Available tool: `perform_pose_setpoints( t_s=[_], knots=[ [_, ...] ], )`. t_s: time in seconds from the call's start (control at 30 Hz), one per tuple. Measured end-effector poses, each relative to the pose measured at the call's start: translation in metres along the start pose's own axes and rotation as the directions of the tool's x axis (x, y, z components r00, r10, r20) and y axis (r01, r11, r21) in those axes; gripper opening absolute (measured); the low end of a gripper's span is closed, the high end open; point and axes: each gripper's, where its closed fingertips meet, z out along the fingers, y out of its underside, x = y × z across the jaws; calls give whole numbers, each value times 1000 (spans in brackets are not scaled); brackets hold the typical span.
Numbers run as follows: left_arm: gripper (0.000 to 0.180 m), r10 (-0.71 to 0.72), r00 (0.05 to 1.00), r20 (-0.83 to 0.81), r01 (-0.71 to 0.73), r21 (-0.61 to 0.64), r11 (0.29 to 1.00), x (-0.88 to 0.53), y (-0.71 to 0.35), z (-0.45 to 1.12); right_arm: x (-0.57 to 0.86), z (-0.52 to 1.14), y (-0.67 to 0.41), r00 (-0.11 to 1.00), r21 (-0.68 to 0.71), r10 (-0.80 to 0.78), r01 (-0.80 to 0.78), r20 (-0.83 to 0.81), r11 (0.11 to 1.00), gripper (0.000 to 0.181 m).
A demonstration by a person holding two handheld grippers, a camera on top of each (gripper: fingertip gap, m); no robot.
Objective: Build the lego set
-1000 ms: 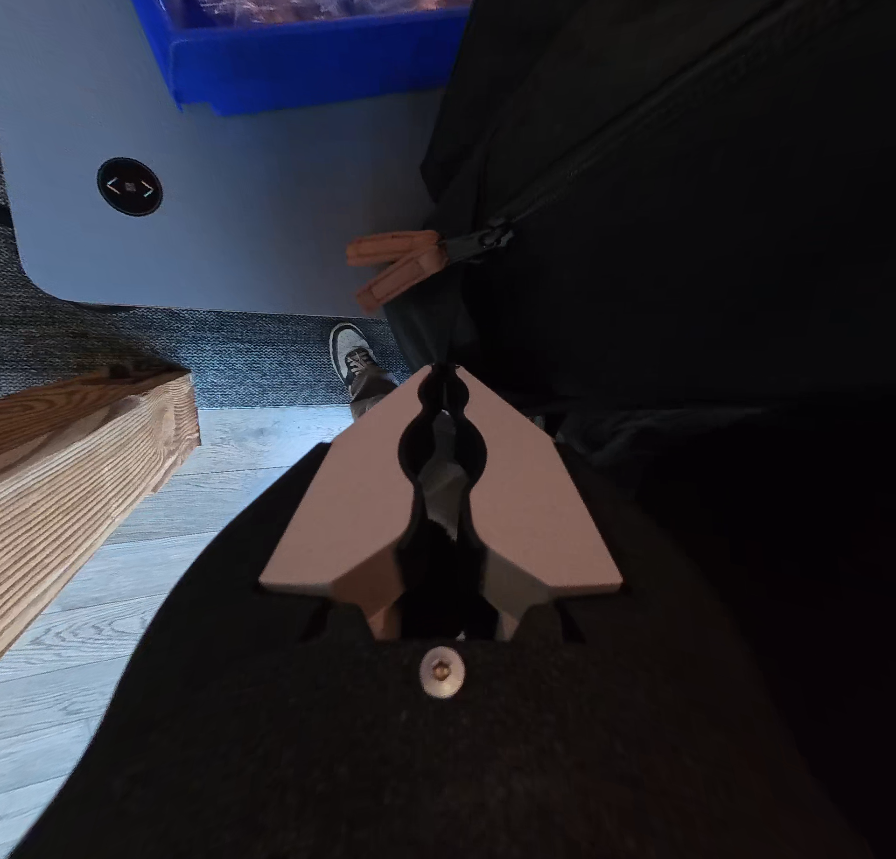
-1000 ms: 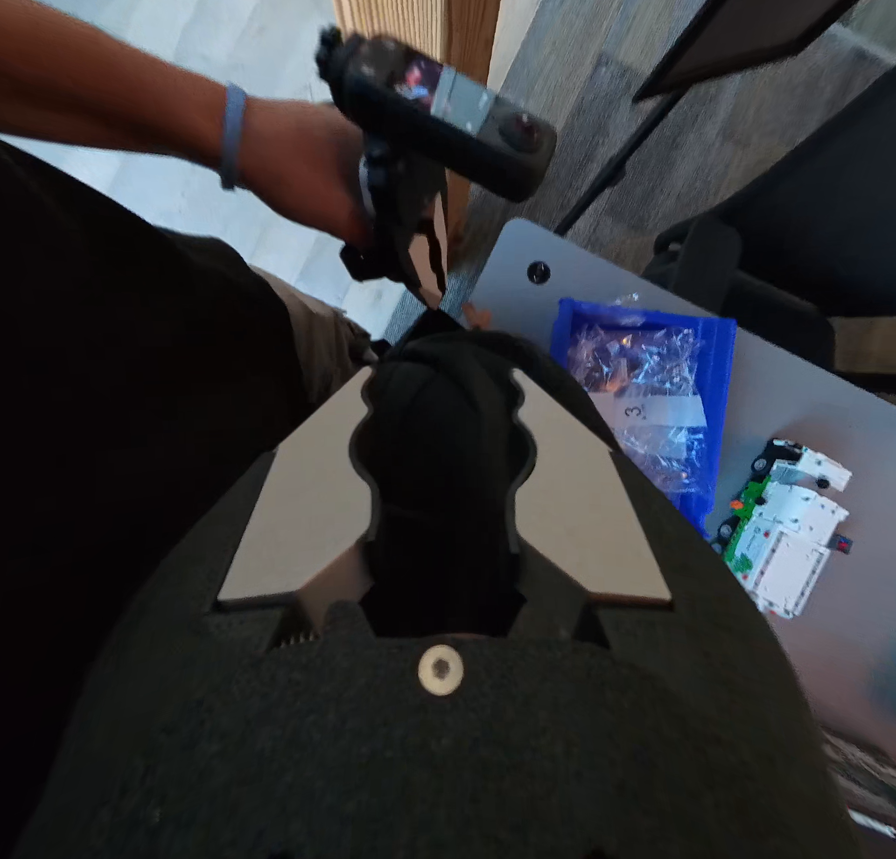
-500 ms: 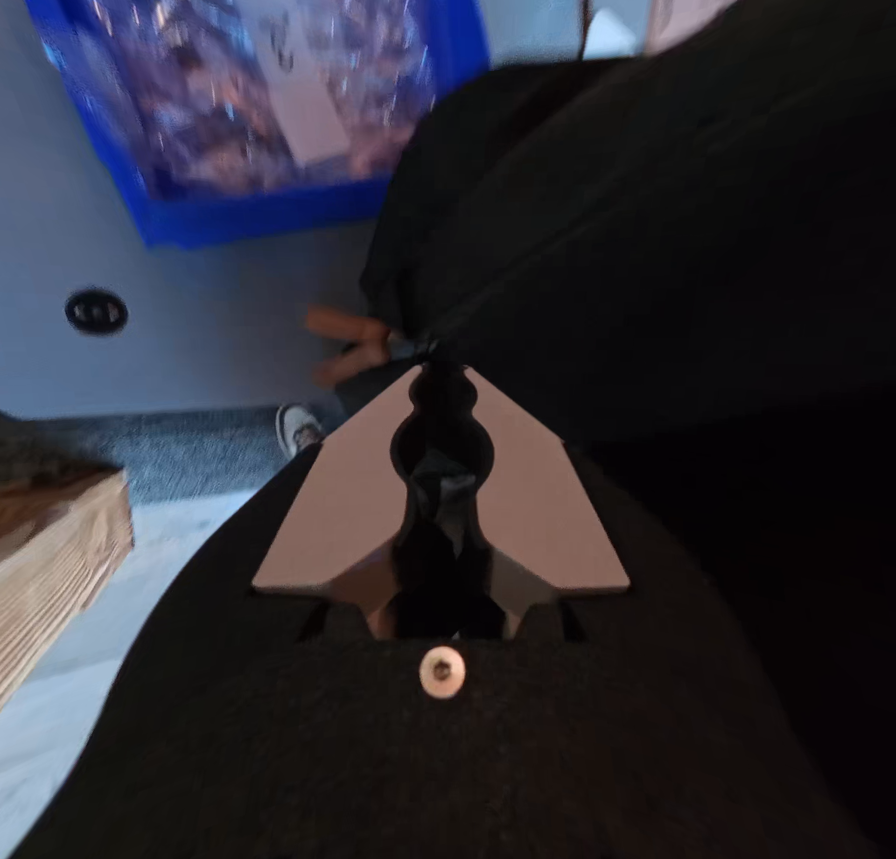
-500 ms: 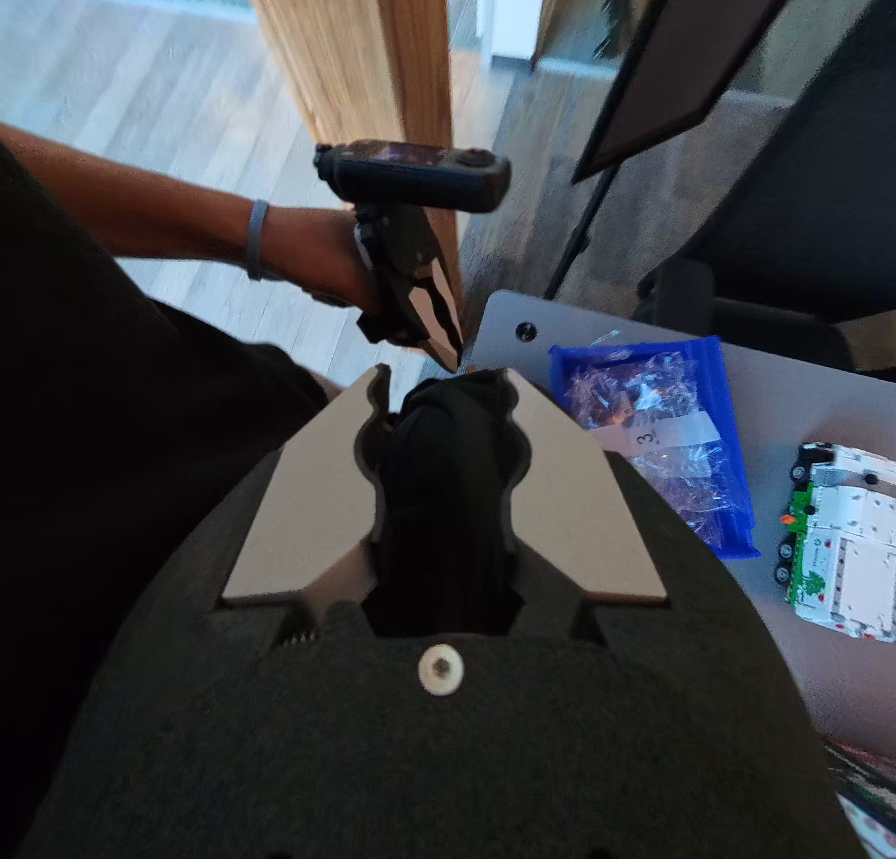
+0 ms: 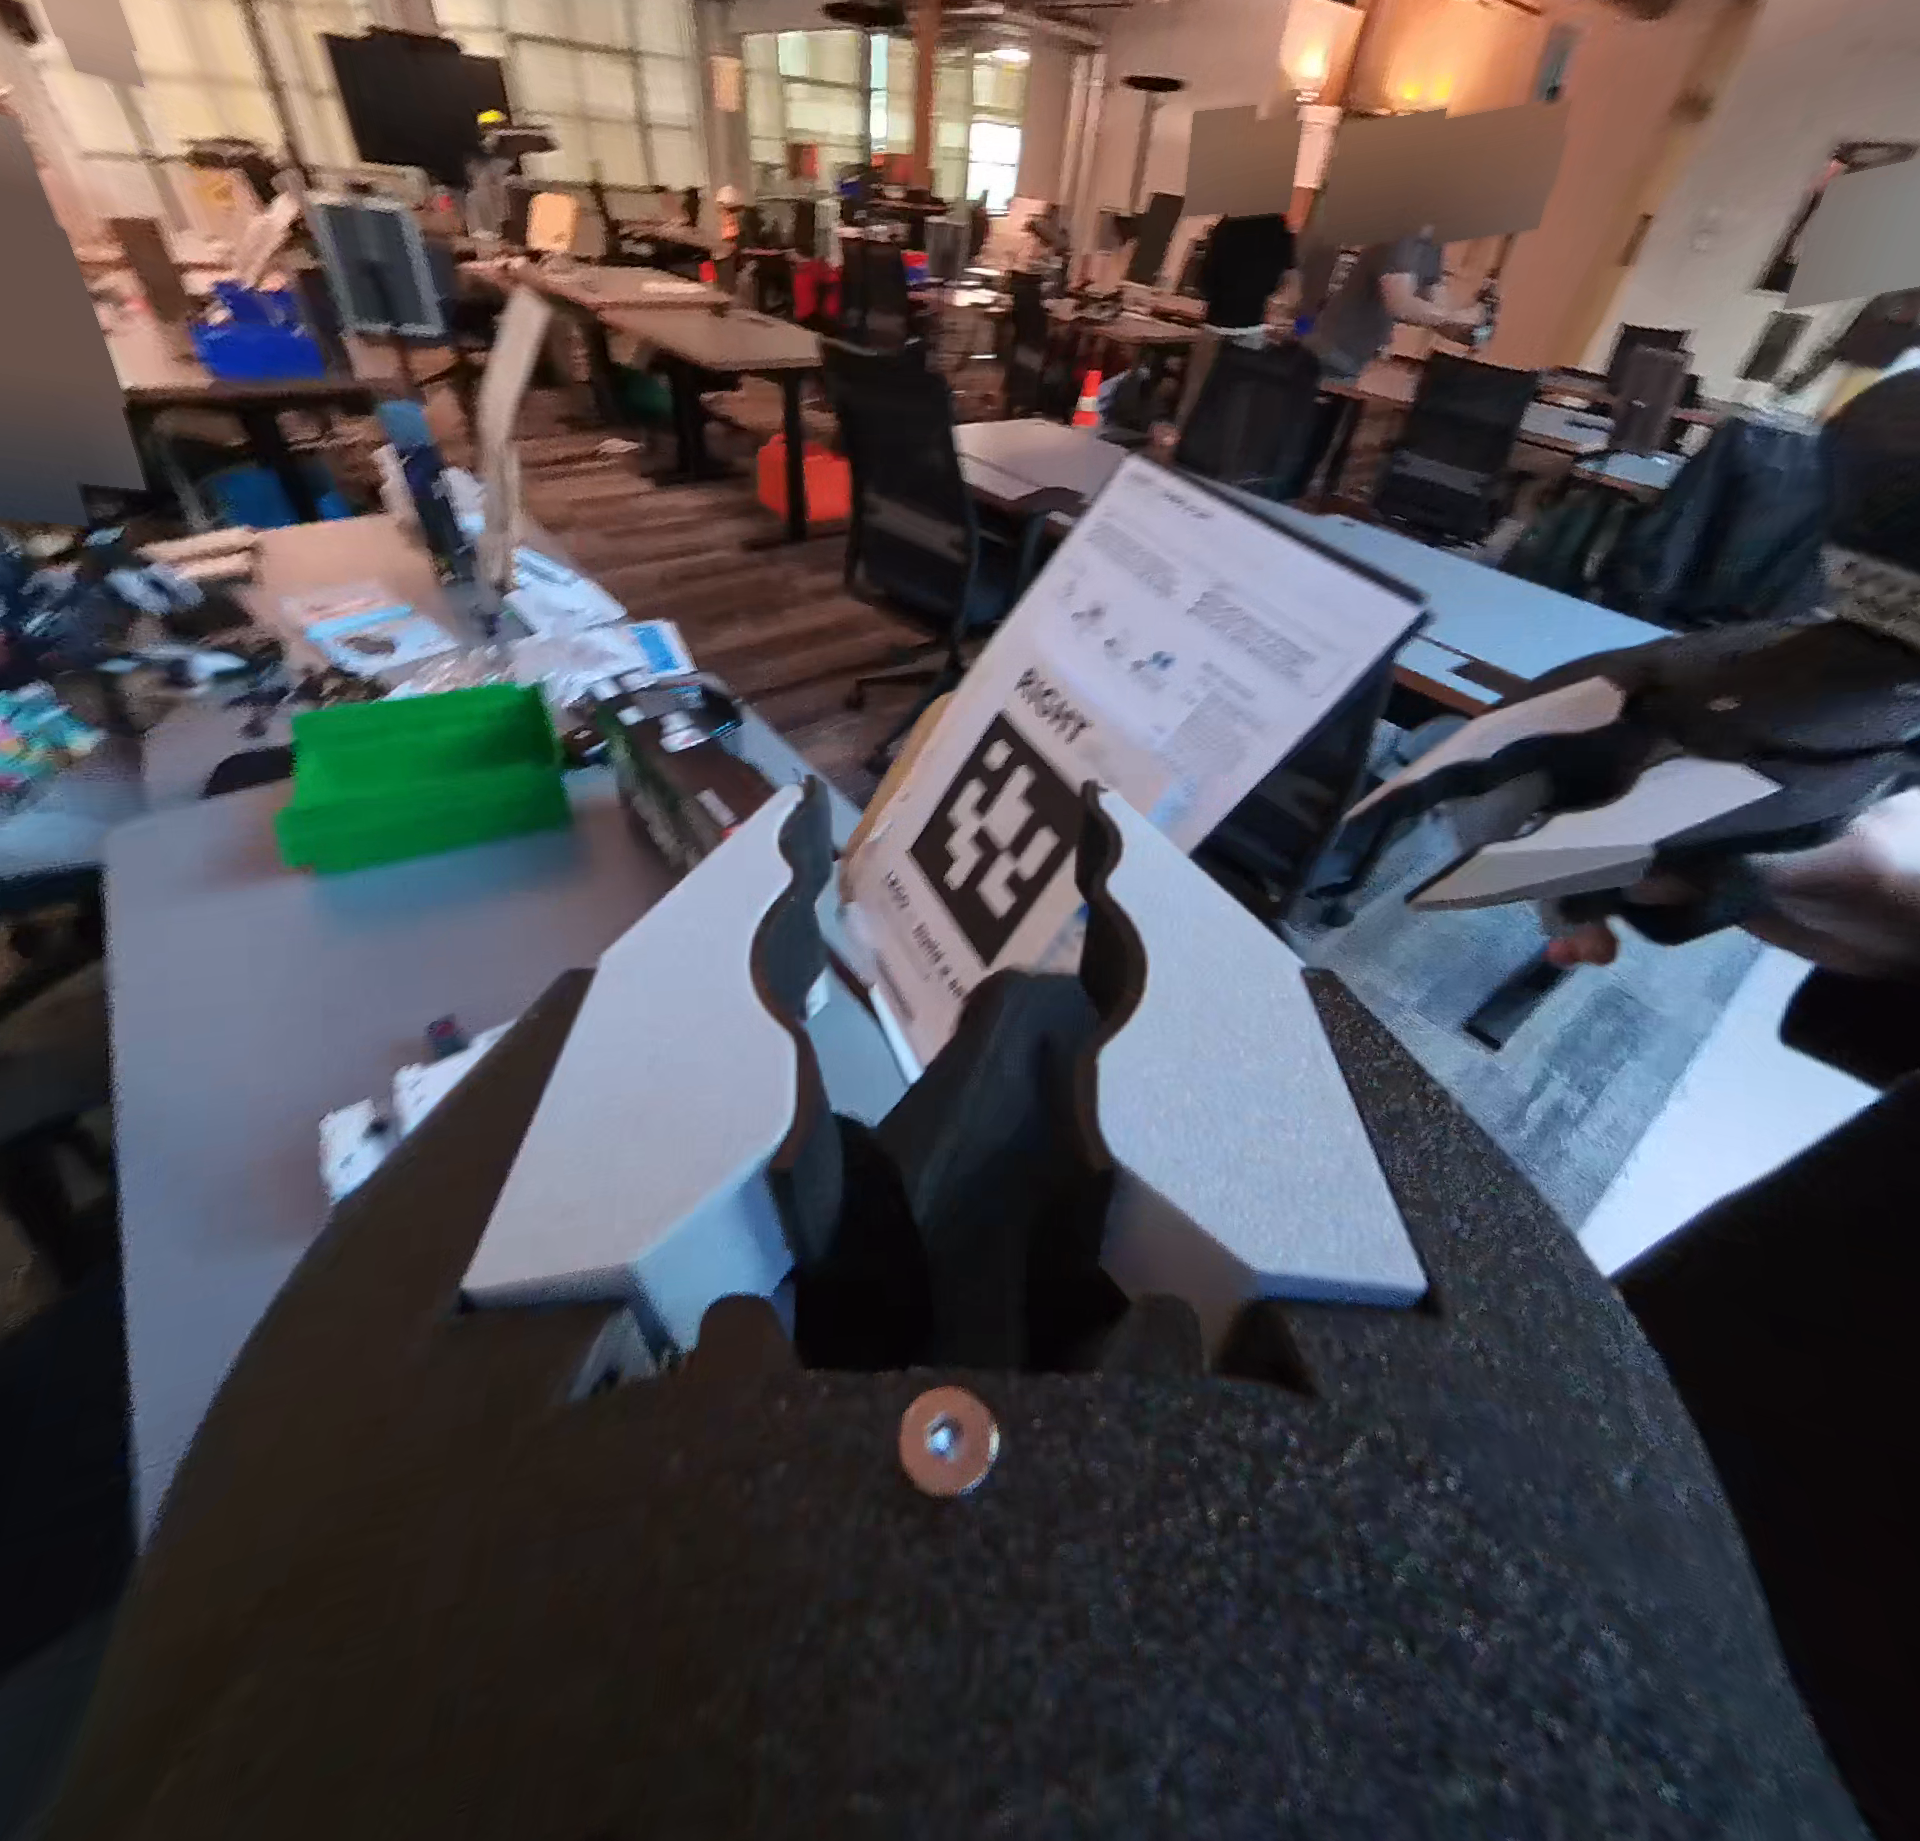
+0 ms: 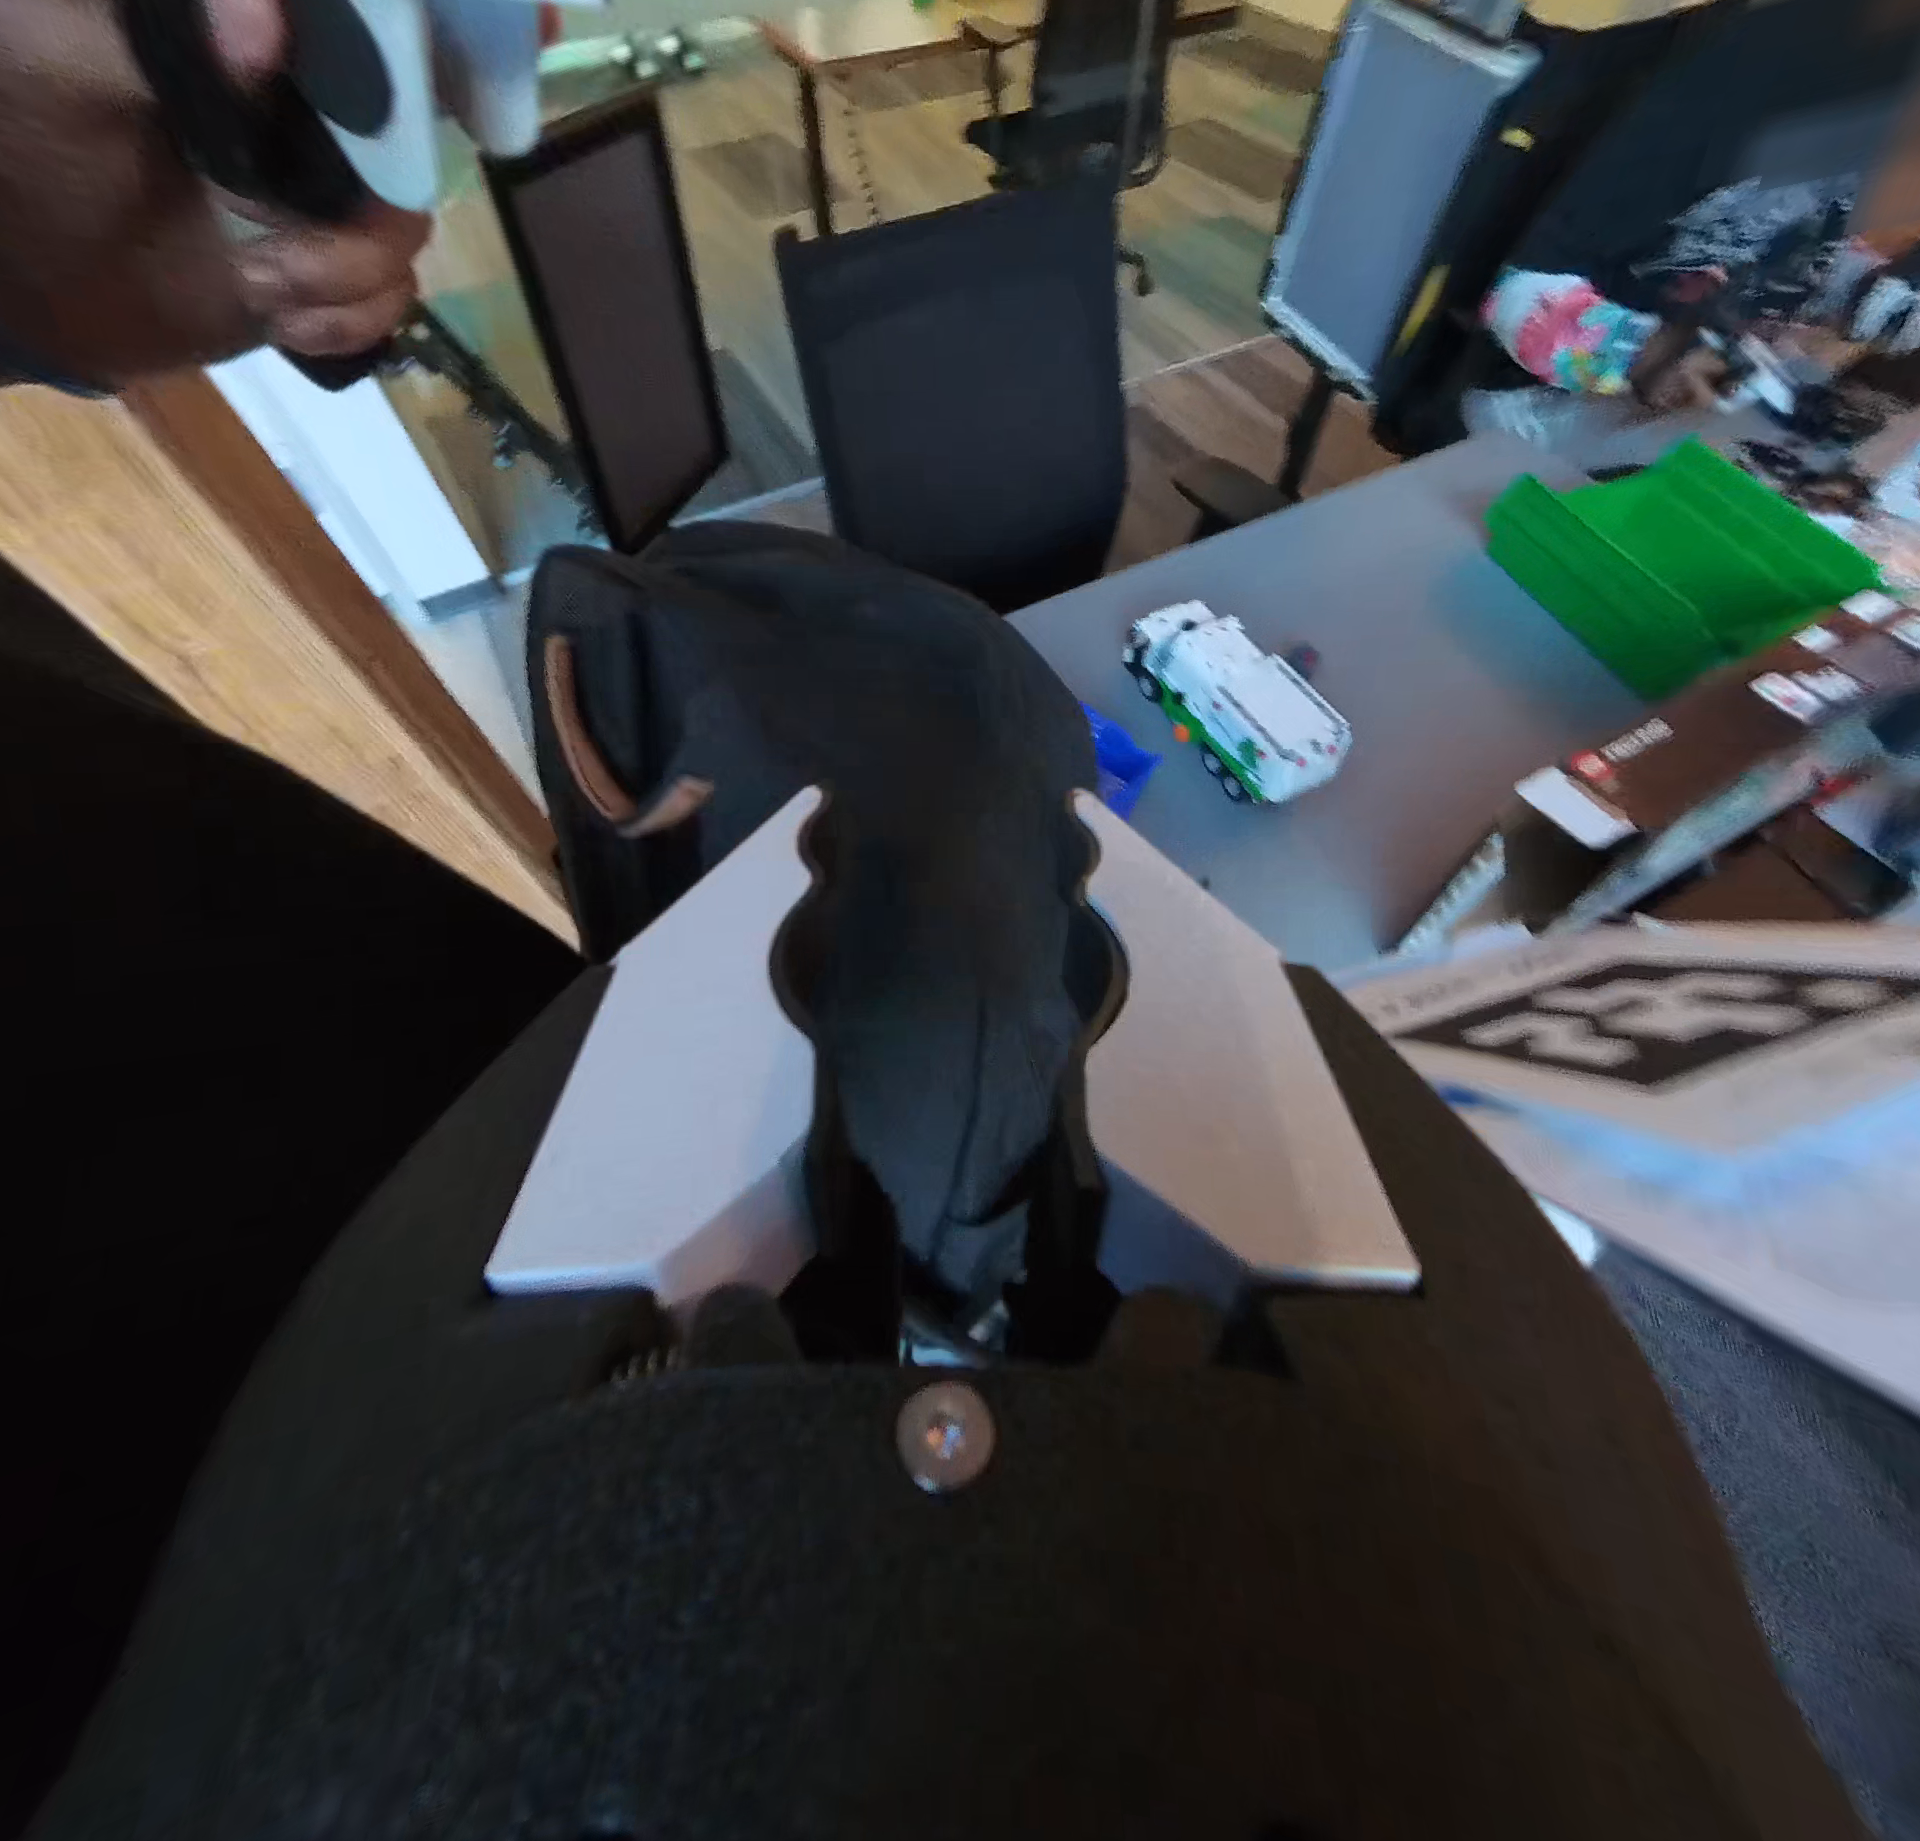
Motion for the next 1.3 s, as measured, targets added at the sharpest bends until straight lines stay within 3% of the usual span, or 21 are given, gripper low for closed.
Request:
perform_pose_setpoints(
  t_s=[0.13,0.27,0.4,0.5,0.7,0.93,1.03,1.13,1.2,1.3],
  knots=[
    [45,28,982,-185,-30,-7,1000,87,-18,48,14,-47,21,994,80,75,-68,-78,994,40],
    [48,37,935,-352,-56,-44,997,161,-11,83,20,-89,39,981,68,70,-59,-182,996,40],
    [45,146,858,-492,-196,-51,979,215,7,94,14,-129,59,943,48,140,-132,-301,990,40],
    [47,160,775,-612,-223,-27,974,247,13,91,0,-158,64,887,103,223,-198,-405,975,42],
    [51,238,627,-742,-304,49,952,276,30,60,-56,-197,76,690,237,388,-309,-610,921,40],
    [46,9,397,-918,-215,-84,973,336,50,-1,-158,-213,82,527,244,394,-332,-753,911,31],
    [49,7,287,-958,-261,-71,963,367,61,-26,-195,-246,86,374,245,343,-285,-862,927,31],
    [48,84,215,-973,-294,17,956,393,70,-49,-233,-282,99,200,276,340,-290,-919,916,29],
    [47,116,169,-979,-307,60,950,411,76,-64,-258,-300,112,121,336,392,-329,-912,883,30],
    [47,61,84,-995,-339,29,940,444,90,-87,-296,-322,135,22,438,484,-388,-875,811,32]
  ],
)
